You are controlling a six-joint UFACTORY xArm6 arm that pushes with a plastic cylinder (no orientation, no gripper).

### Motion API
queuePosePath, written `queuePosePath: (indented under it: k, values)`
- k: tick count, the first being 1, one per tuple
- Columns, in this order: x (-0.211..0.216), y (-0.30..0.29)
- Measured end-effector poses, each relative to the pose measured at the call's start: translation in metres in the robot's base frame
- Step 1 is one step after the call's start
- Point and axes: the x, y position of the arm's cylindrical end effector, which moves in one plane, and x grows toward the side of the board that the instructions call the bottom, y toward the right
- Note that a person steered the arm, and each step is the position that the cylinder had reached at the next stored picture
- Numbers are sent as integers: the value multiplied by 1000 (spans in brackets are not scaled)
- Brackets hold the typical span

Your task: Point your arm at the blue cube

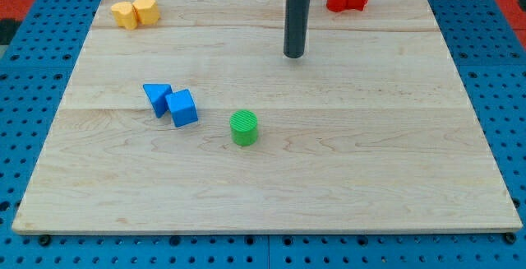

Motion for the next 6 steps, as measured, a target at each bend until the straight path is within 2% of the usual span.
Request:
queuePosePath:
  k: [2,3,4,5,6]
  values:
    - [7,-3]
    - [42,-35]
    - [75,-92]
    - [76,-149]
    - [97,-185]
